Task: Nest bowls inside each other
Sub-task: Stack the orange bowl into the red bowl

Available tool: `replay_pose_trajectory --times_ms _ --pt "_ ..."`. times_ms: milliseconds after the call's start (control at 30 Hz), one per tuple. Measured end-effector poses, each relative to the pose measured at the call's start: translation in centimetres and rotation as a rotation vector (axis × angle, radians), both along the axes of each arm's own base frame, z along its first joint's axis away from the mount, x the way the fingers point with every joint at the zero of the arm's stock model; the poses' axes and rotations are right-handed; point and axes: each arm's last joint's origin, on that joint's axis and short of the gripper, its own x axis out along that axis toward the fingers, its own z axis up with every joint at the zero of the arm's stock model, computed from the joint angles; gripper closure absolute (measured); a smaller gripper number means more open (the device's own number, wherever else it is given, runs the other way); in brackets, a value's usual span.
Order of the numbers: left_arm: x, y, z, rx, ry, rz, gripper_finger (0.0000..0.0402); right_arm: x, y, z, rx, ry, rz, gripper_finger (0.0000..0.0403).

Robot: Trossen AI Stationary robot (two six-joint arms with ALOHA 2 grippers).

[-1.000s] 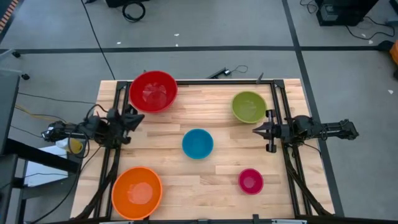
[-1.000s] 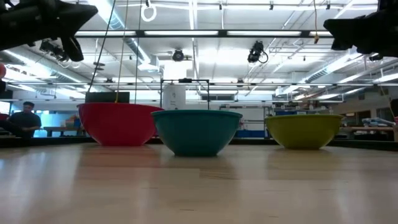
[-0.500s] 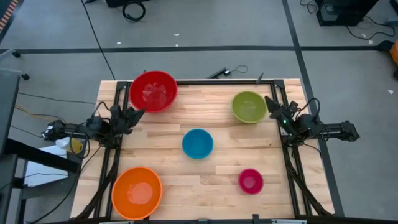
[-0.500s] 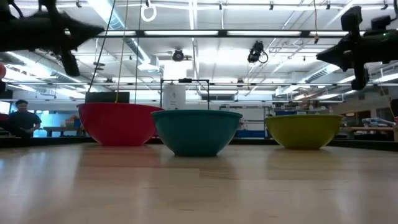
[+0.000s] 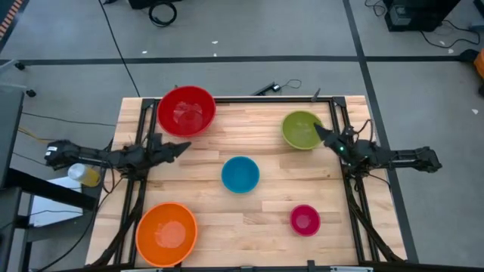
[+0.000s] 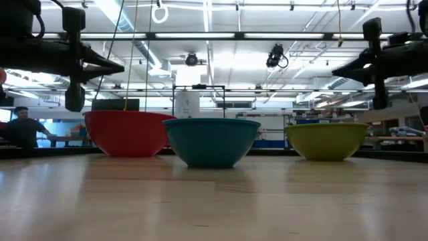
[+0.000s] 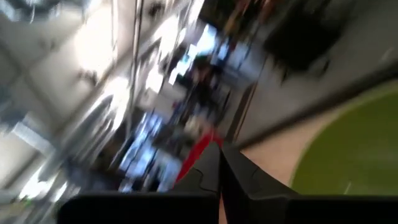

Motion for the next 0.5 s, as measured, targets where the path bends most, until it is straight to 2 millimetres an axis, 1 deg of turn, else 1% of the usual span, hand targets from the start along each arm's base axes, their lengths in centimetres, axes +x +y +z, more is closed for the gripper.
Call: replay_pose_trajectory --times_ms 100,167,333,433,500 --pt "0.3 0.0 -0.3 -0.01 0.041 -0.004 0.0349 0.7 0.2 -0.6 0.075 0.009 0.105 0.0396" --pt "0.5 0.0 0.0 0.005 0.071 -0.01 0.0327 1.1 0.2 -0.8 0.119 0.026 0.119 0.0396" --pt "1.1 0.3 1.8 0.068 0.111 -0.024 0.0287 2.5 0.2 0.5 0.174 0.077 0.104 0.0396" --pt "1.4 0.8 2.5 0.089 0.196 -0.007 0.0277 3.6 0.0 1.4 0.211 0.137 0.08 0.0397" --pt "1.5 1.1 3.0 0.122 0.252 -0.003 0.0276 4.4 -0.2 1.6 0.291 0.192 0.052 0.0397"
